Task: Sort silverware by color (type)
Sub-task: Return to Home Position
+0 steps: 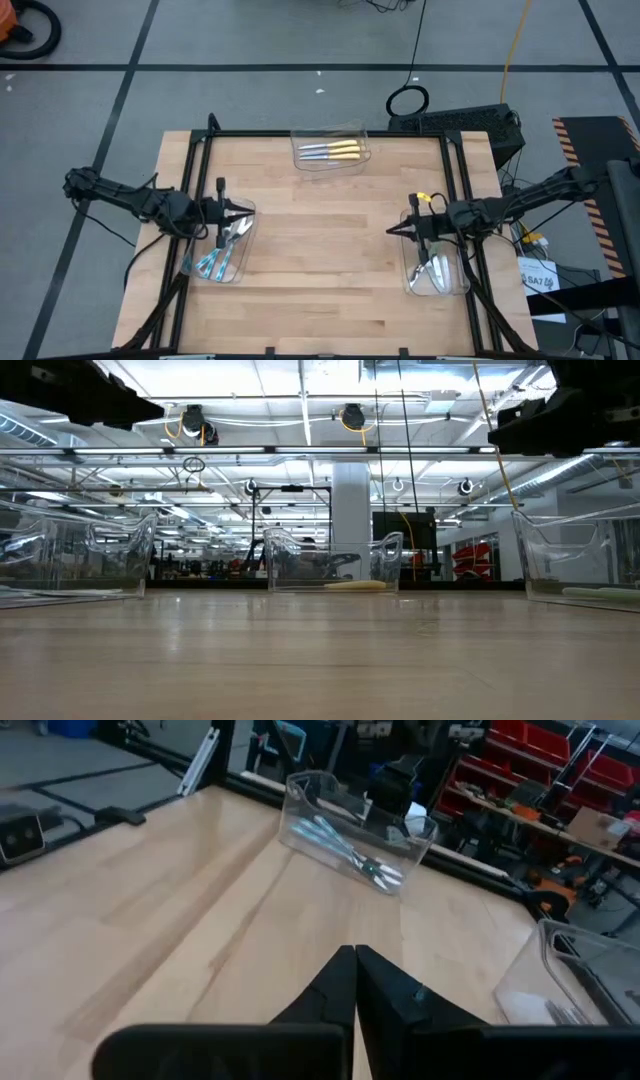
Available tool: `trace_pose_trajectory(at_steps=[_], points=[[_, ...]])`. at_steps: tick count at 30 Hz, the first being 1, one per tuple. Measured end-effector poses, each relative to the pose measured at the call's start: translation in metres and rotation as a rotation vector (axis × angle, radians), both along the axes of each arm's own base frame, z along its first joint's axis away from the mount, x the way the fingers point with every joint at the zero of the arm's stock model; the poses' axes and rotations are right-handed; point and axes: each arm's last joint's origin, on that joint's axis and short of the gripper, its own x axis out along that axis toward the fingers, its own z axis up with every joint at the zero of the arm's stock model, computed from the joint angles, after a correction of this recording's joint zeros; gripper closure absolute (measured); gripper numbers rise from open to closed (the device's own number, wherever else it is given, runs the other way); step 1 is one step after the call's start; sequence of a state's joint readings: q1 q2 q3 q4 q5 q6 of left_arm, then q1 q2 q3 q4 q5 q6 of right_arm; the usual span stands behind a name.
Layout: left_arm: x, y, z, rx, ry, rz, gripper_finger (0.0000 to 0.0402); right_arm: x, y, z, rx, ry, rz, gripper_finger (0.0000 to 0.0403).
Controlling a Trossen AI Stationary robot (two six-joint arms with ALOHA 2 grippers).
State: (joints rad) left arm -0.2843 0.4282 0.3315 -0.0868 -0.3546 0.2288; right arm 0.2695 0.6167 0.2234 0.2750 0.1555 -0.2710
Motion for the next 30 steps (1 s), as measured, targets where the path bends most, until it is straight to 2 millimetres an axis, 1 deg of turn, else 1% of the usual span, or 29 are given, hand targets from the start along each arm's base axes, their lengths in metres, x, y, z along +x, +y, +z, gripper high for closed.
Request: trace_pose_trajectory(at_steps=[3, 6, 8, 11, 15, 20, 25, 30], points=[[0.001, 0.002, -0.002, -0.004, -0.015, 0.007, 0.0376, -0.001, -0.002, -0.007, -0.015, 0.013, -0.005, 0.0399], [0.001, 0.003, -0.007, -0.014, -0.029, -0.036, 0.0376, -0.001, -0.004, -0.008, -0.013, 0.012, -0.025, 0.0399], [0.002, 0.004, -0.013, -0.013, -0.047, -0.051, 0.0376, -0.001, -0.006, -0.008, -0.013, 0.010, -0.035, 0.0399], [0.003, 0.008, -0.024, -0.012, -0.066, -0.026, 0.0376, -0.001, -0.008, -0.008, -0.012, 0.012, -0.047, 0.0399], [0.002, 0.013, -0.035, -0.017, -0.074, -0.007, 0.0376, 0.000, -0.009, -0.009, 0.003, 0.022, 0.009, 0.0399], [-0.001, 0.017, -0.040, -0.044, -0.098, -0.072, 0.0376, 0.000, -0.012, -0.009, 0.008, 0.023, 0.003, 0.0399], [-0.002, 0.022, -0.045, -0.077, -0.097, -0.054, 0.0376, 0.000, -0.015, -0.010, 0.004, 0.035, -0.015, 0.0399], [-0.002, 0.025, -0.046, -0.086, -0.080, -0.069, 0.0376, -0.004, -0.019, -0.027, -0.004, 0.016, -0.040, 0.0399]])
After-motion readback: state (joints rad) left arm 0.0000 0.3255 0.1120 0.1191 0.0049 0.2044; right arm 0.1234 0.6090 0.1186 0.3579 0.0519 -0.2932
